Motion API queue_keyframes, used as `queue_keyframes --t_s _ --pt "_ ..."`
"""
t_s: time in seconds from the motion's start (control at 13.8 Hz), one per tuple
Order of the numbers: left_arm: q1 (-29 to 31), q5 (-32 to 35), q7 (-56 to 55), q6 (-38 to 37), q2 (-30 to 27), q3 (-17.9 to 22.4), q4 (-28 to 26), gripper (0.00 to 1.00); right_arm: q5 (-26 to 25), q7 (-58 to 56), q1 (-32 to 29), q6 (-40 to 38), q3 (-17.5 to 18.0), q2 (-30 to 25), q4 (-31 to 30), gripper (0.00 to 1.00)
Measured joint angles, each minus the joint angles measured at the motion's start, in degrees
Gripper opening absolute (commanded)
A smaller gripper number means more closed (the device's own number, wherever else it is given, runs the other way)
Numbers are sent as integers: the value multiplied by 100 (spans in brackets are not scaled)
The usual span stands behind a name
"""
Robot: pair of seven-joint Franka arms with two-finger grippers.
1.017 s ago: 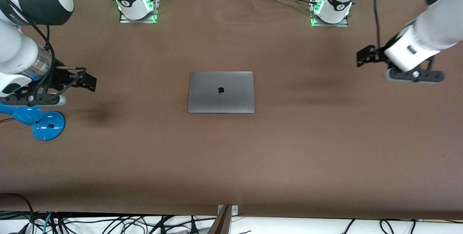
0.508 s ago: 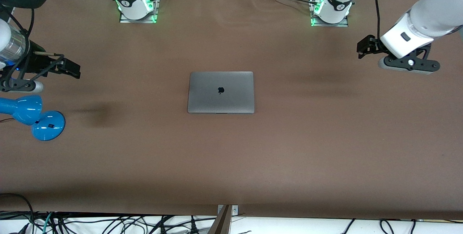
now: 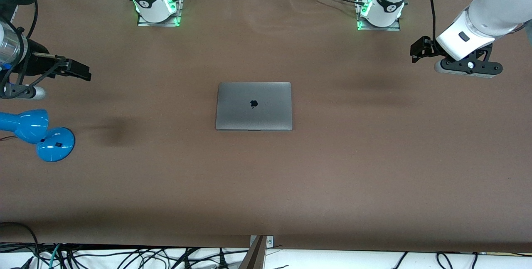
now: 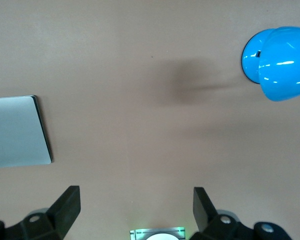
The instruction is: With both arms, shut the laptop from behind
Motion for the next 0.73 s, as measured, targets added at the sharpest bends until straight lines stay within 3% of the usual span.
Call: queue_keyframes --t_s 0.73 --pt "441 0 9 -118 30 -21 190 100 3 4 -18 195 15 -26 -100 100"
